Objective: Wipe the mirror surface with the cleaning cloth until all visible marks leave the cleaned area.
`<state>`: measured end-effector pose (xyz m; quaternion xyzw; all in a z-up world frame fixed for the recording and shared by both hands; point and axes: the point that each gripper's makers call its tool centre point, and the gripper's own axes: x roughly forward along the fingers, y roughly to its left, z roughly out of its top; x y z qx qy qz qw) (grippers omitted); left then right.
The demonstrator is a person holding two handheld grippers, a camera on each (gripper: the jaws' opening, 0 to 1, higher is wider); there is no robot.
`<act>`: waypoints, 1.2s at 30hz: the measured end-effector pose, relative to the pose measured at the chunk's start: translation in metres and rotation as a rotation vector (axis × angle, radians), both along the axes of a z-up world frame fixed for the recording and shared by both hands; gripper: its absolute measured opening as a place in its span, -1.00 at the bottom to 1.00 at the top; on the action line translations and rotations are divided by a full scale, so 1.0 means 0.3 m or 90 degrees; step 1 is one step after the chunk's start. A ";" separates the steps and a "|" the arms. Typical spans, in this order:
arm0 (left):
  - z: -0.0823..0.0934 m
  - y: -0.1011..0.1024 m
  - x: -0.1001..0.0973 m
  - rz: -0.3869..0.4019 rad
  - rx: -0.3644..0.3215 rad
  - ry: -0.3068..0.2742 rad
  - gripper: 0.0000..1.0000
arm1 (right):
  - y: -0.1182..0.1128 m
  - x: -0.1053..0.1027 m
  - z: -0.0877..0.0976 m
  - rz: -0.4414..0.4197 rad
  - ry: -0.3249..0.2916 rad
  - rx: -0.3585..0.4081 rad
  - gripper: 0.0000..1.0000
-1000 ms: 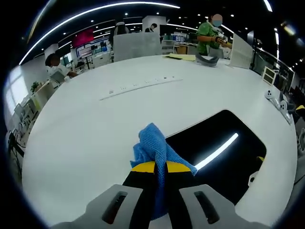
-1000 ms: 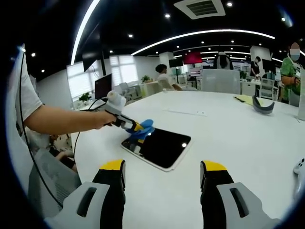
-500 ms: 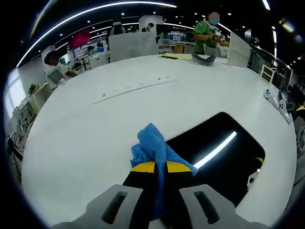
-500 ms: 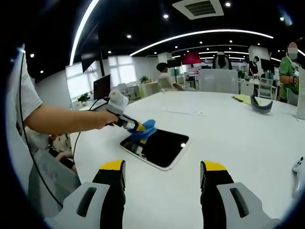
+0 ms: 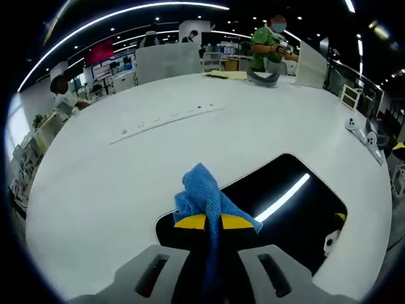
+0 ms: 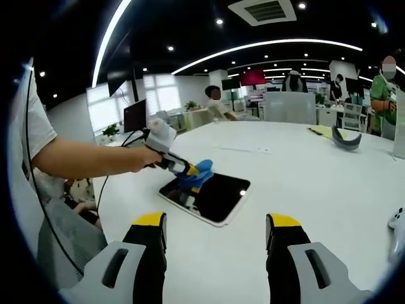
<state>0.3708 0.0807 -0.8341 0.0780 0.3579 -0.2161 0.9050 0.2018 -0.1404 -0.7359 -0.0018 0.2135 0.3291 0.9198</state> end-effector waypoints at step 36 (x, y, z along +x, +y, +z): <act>-0.003 -0.007 -0.080 -0.009 -0.019 0.003 -0.93 | 0.022 -0.017 0.013 0.006 -0.005 0.001 0.24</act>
